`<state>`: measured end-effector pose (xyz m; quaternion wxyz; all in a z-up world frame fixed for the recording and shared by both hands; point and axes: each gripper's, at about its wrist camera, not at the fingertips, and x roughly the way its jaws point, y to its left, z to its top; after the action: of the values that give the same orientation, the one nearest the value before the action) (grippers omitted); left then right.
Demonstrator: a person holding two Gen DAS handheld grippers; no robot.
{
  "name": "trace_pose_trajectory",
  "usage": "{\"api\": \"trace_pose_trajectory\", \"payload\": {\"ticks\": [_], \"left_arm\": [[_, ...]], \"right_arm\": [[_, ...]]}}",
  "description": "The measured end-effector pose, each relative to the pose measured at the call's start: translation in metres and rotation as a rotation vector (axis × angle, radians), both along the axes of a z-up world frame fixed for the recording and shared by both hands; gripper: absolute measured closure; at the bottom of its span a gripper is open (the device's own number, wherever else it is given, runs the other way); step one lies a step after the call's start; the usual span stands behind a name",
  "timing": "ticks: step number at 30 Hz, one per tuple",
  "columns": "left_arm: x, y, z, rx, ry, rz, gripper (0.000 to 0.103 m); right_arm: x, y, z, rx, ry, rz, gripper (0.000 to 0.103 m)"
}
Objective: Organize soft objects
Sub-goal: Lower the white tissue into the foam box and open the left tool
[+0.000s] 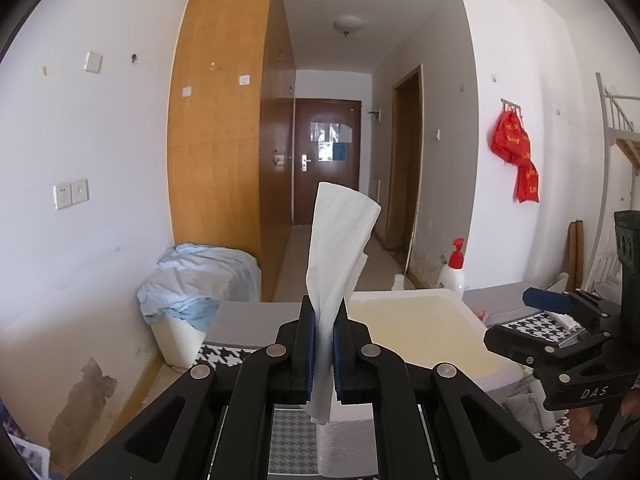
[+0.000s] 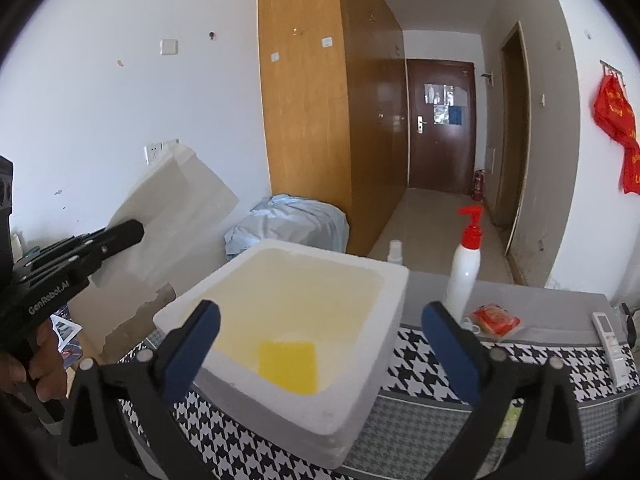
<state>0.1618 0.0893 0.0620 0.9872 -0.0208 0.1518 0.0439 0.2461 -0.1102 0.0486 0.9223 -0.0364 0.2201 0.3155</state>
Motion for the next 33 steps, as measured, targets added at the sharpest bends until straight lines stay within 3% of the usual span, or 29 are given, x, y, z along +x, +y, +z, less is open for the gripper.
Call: {"api": "trace_pose_trajectory", "payload": {"ticks": [33], "left_arm": [[0.047,-0.045,-0.008,0.001,0.092,-0.137,0.095]], "right_arm": [[-0.003,-0.067,-0.005,0.027,-0.008,-0.139,0.001]]}}
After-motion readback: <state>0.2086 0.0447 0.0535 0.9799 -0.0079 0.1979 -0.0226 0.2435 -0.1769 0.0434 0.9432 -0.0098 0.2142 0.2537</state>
